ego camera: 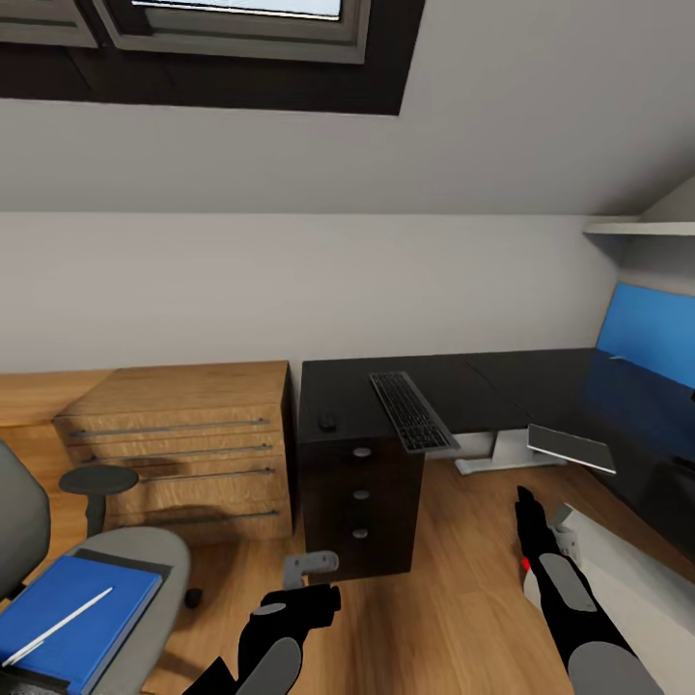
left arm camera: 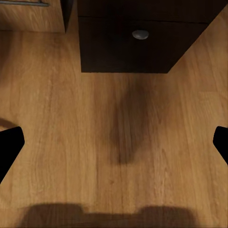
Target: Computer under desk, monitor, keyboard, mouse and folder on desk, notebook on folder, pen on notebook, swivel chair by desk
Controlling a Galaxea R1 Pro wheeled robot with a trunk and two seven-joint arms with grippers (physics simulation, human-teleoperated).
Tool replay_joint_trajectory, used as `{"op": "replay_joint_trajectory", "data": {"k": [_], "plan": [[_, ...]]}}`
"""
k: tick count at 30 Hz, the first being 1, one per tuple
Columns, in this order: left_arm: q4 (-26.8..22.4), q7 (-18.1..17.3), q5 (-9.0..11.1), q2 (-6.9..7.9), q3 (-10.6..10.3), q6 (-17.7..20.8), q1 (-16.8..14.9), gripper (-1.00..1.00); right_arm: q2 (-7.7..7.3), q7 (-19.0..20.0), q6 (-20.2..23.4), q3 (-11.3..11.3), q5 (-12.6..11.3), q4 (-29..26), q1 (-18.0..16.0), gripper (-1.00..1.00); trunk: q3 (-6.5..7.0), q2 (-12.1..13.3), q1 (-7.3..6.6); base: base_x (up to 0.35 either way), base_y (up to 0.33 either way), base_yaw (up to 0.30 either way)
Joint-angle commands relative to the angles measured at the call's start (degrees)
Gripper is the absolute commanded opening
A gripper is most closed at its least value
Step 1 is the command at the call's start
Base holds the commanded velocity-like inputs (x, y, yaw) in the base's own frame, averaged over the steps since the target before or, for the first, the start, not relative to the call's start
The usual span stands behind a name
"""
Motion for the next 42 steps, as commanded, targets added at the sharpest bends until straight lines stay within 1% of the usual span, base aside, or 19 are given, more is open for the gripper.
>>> {"op": "replay_joint_trajectory", "data": {"k": [1,7,13,14,15,17,18,19,20,23,26,29,36,39,40,42], "plan": [[-0.1,0.4,0.3,0.04,-0.1,0.1,-0.1,1.00,0.01,0.4,-0.2,0.0,-0.6,0.0,0.0,1.00,-0.24,-0.4,0.22,0.000,0.000,0.000],[0.8,0.2,0.3,-0.02,-0.2,0.2,-0.1,1.00,0.07,0.8,-0.8,0.2,-0.2,-2.3,0.0,1.00,-1.32,-2.9,1.54,0.000,0.000,0.000],[1.4,0.1,0.3,-0.04,-0.2,0.1,-0.1,1.00,0.06,2.4,-4.2,0.1,-0.1,-5.2,0.0,1.00,-2.40,-5.3,2.86,0.000,0.000,0.000],[1.4,0.1,0.3,-0.04,-0.2,0.1,-0.1,1.00,0.08,3.5,-5.1,0.1,-0.1,-6.2,0.0,1.00,-2.58,-5.7,3.08,0.000,0.000,0.000],[1.5,0.1,0.3,-0.04,-0.3,0.1,-0.1,1.00,0.18,5.9,-6.1,0.1,-0.2,-7.2,0.0,1.00,-2.76,-6.1,3.30,0.000,0.000,0.000],[1.5,0.1,0.3,-0.05,-0.3,0.1,-0.1,1.00,0.33,7.5,-6.5,0.1,-0.3,-7.6,0.0,1.00,-2.76,-6.1,3.30,0.000,0.000,0.000],[1.5,0.1,0.3,-0.05,-0.3,0.1,-0.1,1.00,0.54,9.2,-6.8,0.0,-0.4,-7.8,0.0,1.00,-2.76,-6.1,3.30,0.000,0.000,0.000],[1.5,0.1,0.3,-0.05,-0.3,0.1,-0.1,1.00,0.64,9.9,-7.0,0.0,-0.4,-7.9,0.0,1.00,-2.76,-6.1,3.30,0.000,0.000,0.000],[1.5,0.0,0.3,0.01,-0.2,0.1,-0.1,1.00,0.95,12.6,-7.3,-0.2,-0.8,-8.1,0.0,1.00,-2.76,-6.1,3.30,0.000,0.000,0.000],[1.5,0.0,0.3,0.04,-0.2,0.1,-0.1,1.00,1.03,13.3,-7.3,-0.3,-1.3,-8.1,0.0,1.00,-2.76,-6.1,3.30,0.000,0.000,0.000],[1.5,0.0,0.3,0.13,-0.2,0.1,-0.1,1.00,1.03,13.6,-7.4,-0.8,-2.2,-8.2,0.0,1.00,-2.76,-6.1,3.30,0.000,0.000,0.000],[1.5,0.0,0.3,0.31,-0.2,0.1,-0.1,1.00,0.93,13.8,-7.5,-1.8,-4.7,-8.1,0.0,1.00,-2.76,-6.1,3.30,0.000,0.000,0.000],[1.6,0.0,0.3,0.33,-0.3,0.1,-0.1,1.00,0.74,13.7,-7.5,-2.7,-7.5,-8.0,0.0,1.00,-2.76,-6.1,3.30,0.025,-0.023,0.000],[1.6,0.0,0.3,0.35,-0.8,0.1,-0.1,1.00,0.70,13.5,-7.4,-3.3,-8.7,-7.9,0.0,1.00,-2.76,-6.1,3.30,0.156,-0.136,0.000],[1.6,0.0,0.3,0.37,-1.3,0.1,-0.1,1.00,0.73,13.4,-7.5,-3.6,-9.2,-7.6,0.0,1.00,-2.76,-6.1,3.30,0.192,-0.132,0.000],[1.6,0.0,0.3,0.38,-1.7,0.1,-0.1,1.00,0.72,13.3,-7.5,-3.7,-9.4,-7.0,0.0,1.00,-2.76,-6.1,3.30,0.117,-0.076,0.000]]}}
